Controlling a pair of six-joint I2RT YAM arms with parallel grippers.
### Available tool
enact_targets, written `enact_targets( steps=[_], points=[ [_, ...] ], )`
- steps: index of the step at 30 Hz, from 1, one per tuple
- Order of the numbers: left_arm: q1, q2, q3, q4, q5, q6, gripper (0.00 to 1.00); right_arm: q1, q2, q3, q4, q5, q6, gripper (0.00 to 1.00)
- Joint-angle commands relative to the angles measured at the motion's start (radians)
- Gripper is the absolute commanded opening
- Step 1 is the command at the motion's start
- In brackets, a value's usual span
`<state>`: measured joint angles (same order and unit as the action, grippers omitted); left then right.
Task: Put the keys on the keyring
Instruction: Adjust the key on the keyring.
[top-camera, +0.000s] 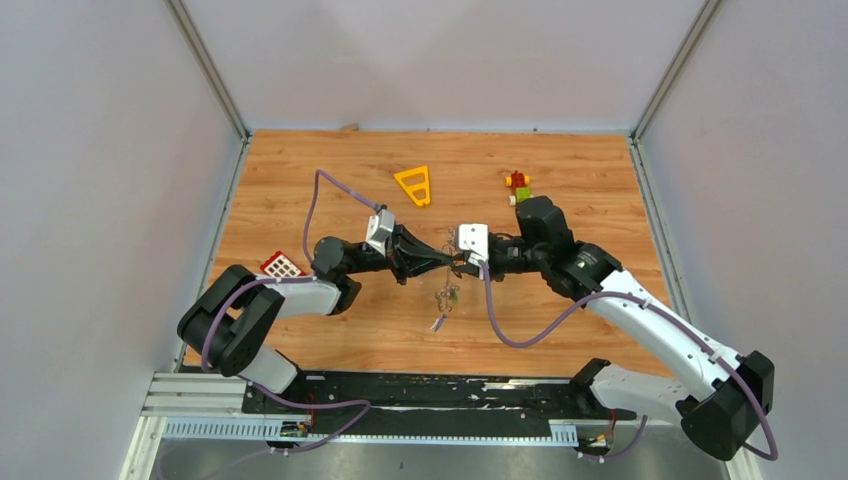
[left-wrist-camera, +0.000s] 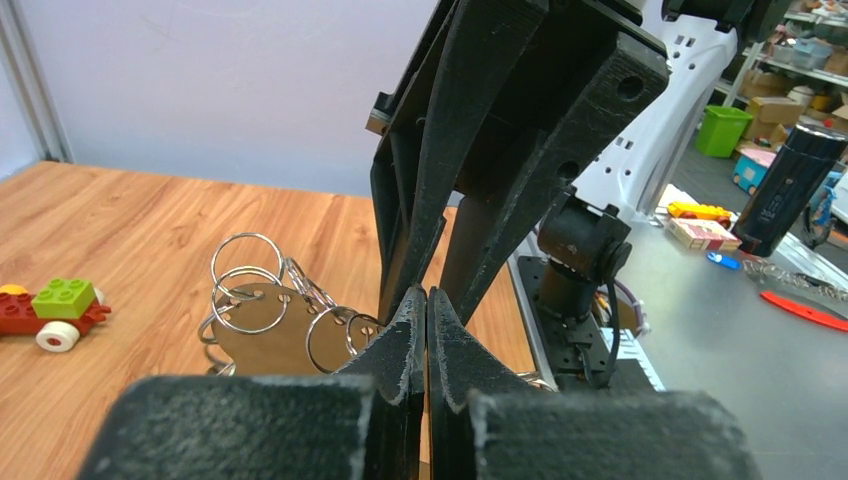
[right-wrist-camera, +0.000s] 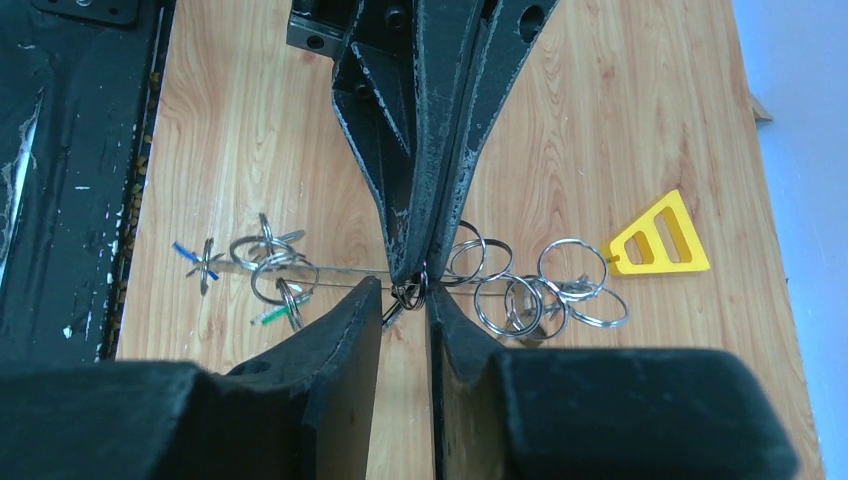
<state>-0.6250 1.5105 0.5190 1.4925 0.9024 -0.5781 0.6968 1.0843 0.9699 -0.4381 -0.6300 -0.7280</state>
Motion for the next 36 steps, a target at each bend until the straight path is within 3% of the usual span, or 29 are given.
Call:
enact_targets(
  steps=[1, 17, 23, 30, 36],
  points=[
    [-0.008, -0.032, 0.021, 0.114, 0.003, 0.017, 0.0, -0.003, 0.016, 0.052, -0.021, -0.049, -0.035, 0.22],
    [-0.008, -0.023, 0.01, 0.114, -0.007, 0.034, 0.0, -0.002, 0.006, 0.053, -0.025, -0.036, -0.037, 0.0],
    [-0.007, -0.012, 0.011, 0.115, -0.003, 0.05, 0.0, -0.003, -0.004, 0.071, -0.058, 0.004, -0.048, 0.0],
    [-0.003, -0.015, 0.028, 0.083, 0.074, 0.158, 0.22, 0.001, 0.018, 0.13, -0.165, 0.085, -0.071, 0.0],
    [0.002, -0.079, 0.069, -0.274, 0.113, 0.445, 0.39, 0.05, 0.08, 0.214, -0.298, 0.245, -0.089, 0.0]
  ],
)
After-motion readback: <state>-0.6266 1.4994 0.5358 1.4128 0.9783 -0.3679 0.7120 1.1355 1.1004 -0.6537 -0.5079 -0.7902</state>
